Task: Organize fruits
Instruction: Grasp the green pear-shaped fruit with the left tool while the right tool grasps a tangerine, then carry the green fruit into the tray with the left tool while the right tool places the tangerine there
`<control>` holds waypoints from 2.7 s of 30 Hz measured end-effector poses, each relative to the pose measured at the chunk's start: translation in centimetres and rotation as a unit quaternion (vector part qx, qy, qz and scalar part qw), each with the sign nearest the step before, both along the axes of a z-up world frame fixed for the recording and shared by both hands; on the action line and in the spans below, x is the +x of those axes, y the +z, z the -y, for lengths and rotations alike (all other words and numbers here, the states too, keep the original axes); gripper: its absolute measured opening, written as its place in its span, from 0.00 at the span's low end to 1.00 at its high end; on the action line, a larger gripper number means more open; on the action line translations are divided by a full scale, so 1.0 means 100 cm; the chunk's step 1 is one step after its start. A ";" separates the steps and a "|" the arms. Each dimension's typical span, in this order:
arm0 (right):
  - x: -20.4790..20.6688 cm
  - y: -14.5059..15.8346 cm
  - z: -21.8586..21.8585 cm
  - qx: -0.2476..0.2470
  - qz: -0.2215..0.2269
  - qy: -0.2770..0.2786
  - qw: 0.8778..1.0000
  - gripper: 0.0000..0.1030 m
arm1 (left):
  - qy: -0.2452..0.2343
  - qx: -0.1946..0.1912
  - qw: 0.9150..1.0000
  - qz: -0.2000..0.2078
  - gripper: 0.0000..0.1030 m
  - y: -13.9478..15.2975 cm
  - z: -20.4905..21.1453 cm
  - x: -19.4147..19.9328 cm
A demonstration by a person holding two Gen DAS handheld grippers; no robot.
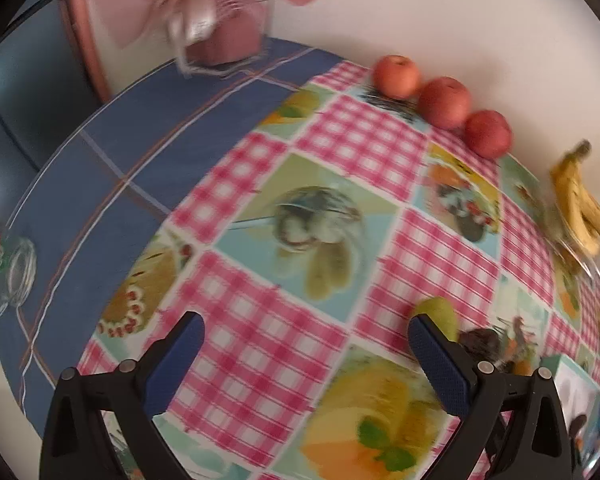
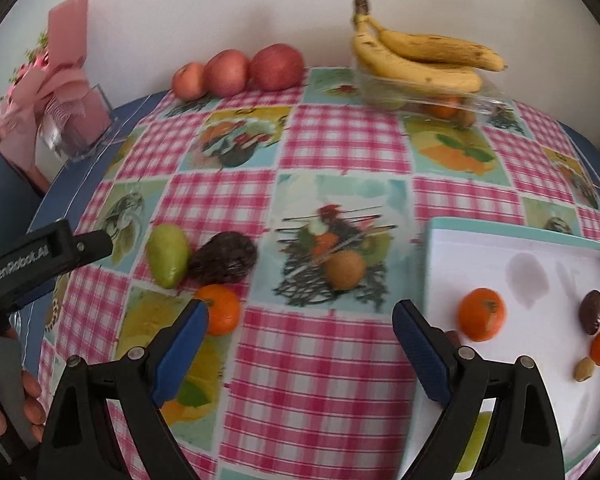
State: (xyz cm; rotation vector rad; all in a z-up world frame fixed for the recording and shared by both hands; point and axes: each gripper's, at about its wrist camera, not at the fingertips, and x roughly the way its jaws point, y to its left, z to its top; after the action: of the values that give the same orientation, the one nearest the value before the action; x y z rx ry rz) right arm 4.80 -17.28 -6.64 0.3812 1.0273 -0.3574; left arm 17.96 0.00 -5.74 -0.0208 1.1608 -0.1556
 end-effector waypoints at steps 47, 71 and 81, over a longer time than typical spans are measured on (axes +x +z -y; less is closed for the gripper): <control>0.008 -0.029 -0.002 0.021 -0.009 0.018 1.000 0.37 | -0.040 -0.081 0.995 -0.038 0.95 -0.010 0.027 0.000; -0.006 -0.019 0.014 0.037 0.005 0.008 0.999 0.37 | -0.080 -0.128 0.987 -0.051 0.40 -0.029 0.067 -0.006; -0.011 0.007 0.015 0.026 0.031 0.006 0.999 0.37 | -0.070 -0.136 0.988 -0.016 0.40 0.012 0.050 -0.010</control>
State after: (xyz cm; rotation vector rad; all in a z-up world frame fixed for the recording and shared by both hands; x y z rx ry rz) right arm 3.69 -18.83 -5.97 0.4295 0.9799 -0.3069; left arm 16.92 -5.01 -4.56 -0.1833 1.1671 -0.4388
